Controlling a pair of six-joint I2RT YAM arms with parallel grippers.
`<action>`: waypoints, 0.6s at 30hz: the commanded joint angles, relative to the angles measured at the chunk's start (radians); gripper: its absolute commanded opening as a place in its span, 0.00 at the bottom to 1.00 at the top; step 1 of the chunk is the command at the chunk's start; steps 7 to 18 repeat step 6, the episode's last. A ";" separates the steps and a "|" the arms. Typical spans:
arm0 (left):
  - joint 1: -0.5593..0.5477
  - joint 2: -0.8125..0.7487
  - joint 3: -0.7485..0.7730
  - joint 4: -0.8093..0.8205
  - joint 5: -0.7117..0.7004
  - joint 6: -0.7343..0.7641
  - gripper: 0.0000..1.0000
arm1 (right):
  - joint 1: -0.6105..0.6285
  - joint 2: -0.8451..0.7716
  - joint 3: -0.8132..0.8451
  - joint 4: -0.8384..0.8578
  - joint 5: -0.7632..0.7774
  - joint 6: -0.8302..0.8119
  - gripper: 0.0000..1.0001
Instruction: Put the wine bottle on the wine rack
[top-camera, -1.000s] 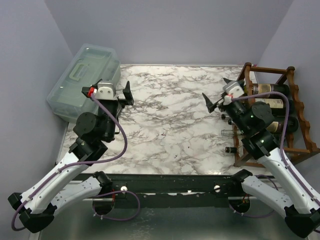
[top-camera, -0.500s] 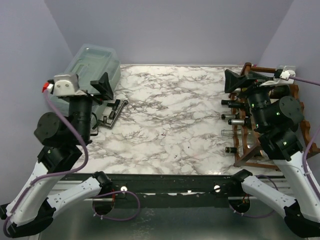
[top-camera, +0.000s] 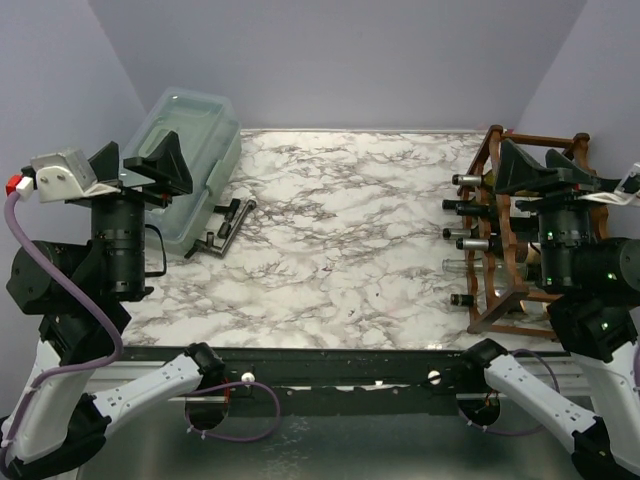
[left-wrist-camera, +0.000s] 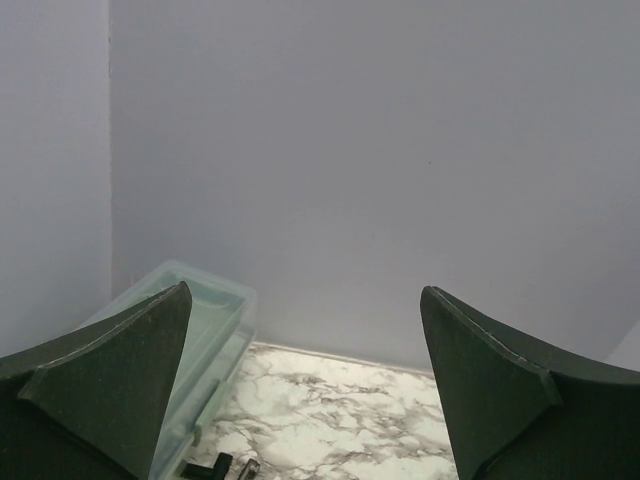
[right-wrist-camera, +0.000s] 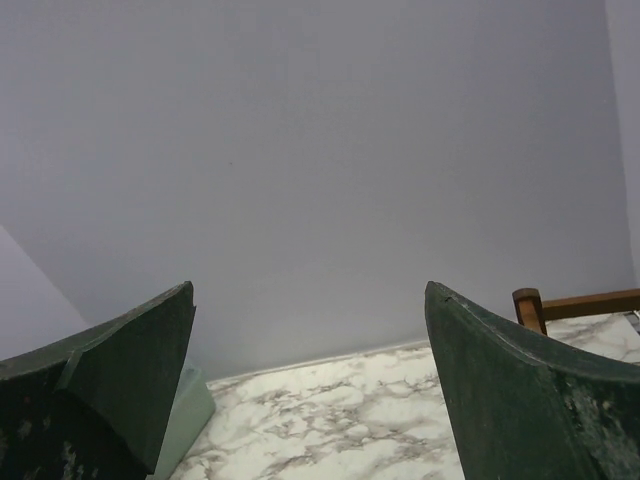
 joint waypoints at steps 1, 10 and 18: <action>0.004 0.014 0.011 -0.029 -0.031 0.008 0.98 | 0.004 -0.025 -0.016 0.048 0.032 -0.019 1.00; 0.004 0.019 0.006 -0.021 -0.020 0.012 0.98 | 0.003 -0.016 0.015 0.003 -0.001 -0.030 1.00; 0.004 0.019 0.006 -0.021 -0.020 0.012 0.98 | 0.003 -0.016 0.015 0.003 -0.001 -0.030 1.00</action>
